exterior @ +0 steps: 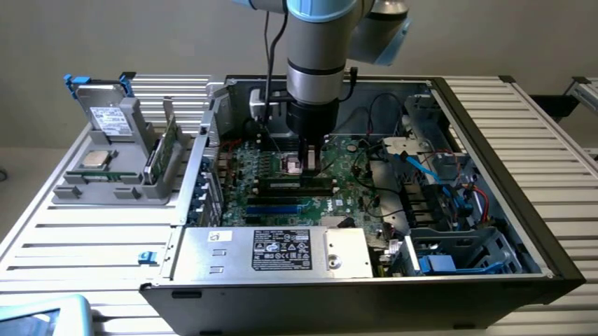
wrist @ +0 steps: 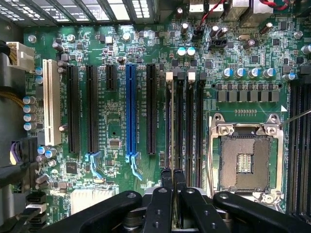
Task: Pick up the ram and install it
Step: 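Insert the ram into the slot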
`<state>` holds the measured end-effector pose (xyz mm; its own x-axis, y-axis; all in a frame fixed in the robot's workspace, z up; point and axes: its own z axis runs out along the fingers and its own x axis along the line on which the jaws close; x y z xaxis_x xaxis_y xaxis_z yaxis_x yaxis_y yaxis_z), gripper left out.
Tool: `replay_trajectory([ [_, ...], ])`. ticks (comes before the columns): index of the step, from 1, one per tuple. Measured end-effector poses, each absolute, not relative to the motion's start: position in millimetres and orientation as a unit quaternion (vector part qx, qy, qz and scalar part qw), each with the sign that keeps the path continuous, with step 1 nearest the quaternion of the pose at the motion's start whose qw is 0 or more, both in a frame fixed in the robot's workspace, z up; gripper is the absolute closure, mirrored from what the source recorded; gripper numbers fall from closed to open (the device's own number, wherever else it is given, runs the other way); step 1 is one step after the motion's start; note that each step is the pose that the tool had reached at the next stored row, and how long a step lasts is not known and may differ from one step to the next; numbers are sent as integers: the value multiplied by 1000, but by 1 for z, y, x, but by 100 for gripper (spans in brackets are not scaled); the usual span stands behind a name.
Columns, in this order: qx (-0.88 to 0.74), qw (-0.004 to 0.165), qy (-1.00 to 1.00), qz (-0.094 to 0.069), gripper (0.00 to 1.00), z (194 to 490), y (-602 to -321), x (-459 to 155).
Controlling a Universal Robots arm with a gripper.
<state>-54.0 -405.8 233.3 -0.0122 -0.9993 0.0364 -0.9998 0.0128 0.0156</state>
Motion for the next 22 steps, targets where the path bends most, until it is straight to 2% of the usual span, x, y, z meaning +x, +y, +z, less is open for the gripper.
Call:
replay_trajectory([
  [22,696,20,-717,9,87,232,-404,-53],
])
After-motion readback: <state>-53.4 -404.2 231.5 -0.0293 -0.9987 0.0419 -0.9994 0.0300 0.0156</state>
